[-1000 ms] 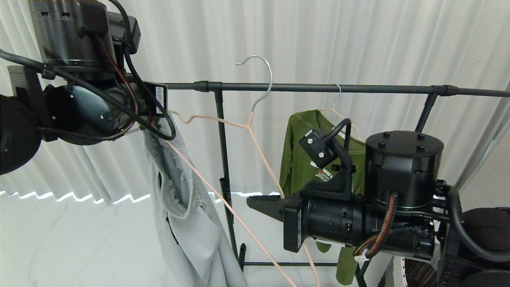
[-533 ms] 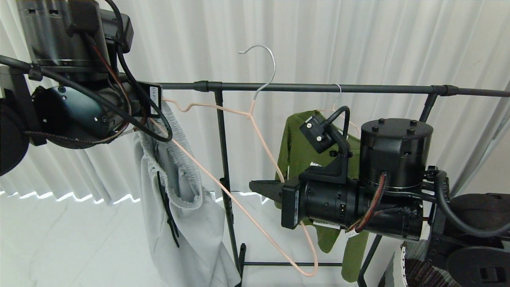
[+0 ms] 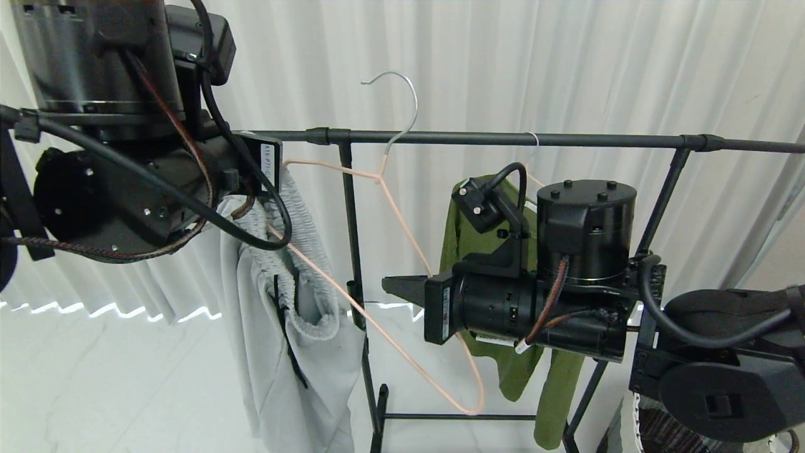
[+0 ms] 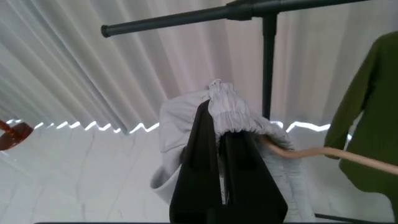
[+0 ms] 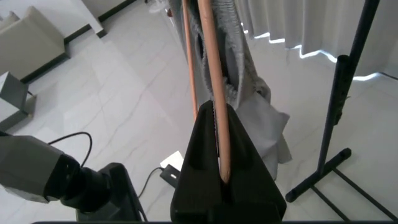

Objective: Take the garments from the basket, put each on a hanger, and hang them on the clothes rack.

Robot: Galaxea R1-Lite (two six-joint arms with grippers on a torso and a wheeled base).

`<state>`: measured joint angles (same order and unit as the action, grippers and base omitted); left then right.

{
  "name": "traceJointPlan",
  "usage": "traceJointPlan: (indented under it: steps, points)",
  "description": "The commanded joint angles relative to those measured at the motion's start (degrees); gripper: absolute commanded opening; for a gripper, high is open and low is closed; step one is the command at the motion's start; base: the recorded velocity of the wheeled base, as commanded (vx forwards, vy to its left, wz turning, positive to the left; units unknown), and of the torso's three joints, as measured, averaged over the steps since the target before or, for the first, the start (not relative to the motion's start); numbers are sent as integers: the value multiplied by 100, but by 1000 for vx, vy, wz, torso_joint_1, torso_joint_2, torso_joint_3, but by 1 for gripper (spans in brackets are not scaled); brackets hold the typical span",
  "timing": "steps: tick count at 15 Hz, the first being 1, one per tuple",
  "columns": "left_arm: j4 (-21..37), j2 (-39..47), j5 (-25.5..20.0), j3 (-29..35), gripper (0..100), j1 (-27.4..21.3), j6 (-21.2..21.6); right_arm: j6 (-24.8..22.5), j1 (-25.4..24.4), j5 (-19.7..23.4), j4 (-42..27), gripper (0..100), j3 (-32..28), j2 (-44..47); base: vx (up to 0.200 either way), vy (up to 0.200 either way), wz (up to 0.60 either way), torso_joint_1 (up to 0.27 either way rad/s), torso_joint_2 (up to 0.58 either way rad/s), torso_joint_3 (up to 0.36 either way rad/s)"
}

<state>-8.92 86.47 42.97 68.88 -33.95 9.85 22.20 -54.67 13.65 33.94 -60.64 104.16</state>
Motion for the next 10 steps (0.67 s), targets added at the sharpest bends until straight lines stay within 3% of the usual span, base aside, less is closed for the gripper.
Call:
traceJointPlan:
  steps: [1,5,10]
  points:
    - [-4,-200,-8,-103,0,-498,8,-58,97,6,-1,0,-36,122,0,0,0,0,0,0]
    - [-4,-227,-140,-190,0,-1333,8,-401,168,6,-186,0,-45,43,0,0,0,0,0,0]
    - [-13,-297,-992,-243,0,-1439,8,-541,168,6,-203,0,52,-150,0,0,0,0,0,0]
